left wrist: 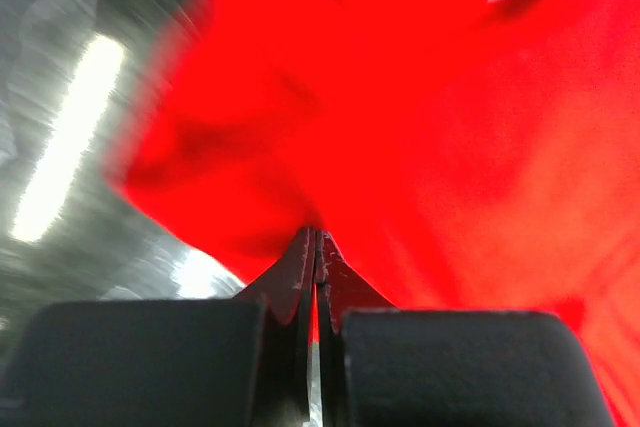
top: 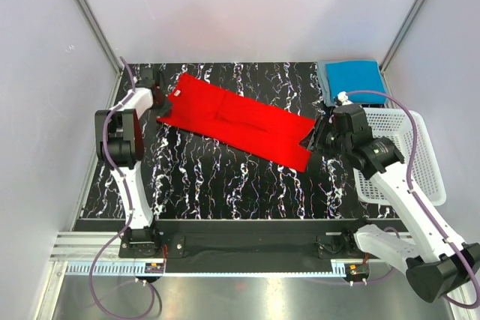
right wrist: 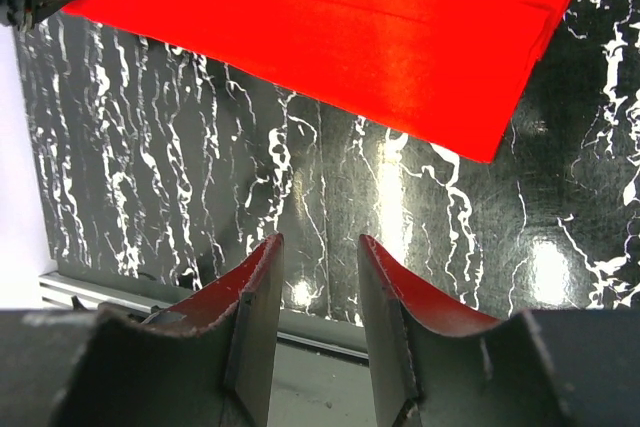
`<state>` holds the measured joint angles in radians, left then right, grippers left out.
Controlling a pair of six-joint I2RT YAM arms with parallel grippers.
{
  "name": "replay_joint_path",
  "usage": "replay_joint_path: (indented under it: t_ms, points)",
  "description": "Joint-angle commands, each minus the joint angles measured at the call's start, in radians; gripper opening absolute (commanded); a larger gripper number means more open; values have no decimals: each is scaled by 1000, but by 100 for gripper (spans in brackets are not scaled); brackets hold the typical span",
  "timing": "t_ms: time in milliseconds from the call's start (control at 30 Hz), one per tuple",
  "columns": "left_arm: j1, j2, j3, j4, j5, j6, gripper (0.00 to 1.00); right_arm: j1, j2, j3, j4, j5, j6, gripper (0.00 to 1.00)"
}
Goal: Fold and stack the t-shirts
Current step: Fold the tshirt
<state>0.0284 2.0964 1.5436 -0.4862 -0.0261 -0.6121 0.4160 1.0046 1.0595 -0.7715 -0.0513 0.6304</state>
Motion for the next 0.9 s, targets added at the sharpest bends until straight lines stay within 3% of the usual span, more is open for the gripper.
replay_joint_path:
  t_ms: [0,67,233,367,433,567,667,867]
  points:
    - [31,120,166,-106,-140,52,0,-3,-29,17,38,1,6,43]
    - [73,187,257,-161,-49,58,0,-5,-20,25,37,5,6,43]
    - [106,358,574,-264,-31,67,0,-3,22,74,-6,34,3,43]
    - [131,372,679,-201,-19,89,0,-3,34,105,-37,76,-1,43]
    - [130,309,646,-145,20,109,0,-2,31,106,-28,76,3,43]
    - [97,72,340,67,161,72,2,-2,32,99,-26,62,0,43]
    - [22,-192,131,148,124,67,2,-3,25,80,-18,77,-8,44]
    - [-224,-380,-164,265,181,14,2,-3,-23,62,-20,61,-5,44]
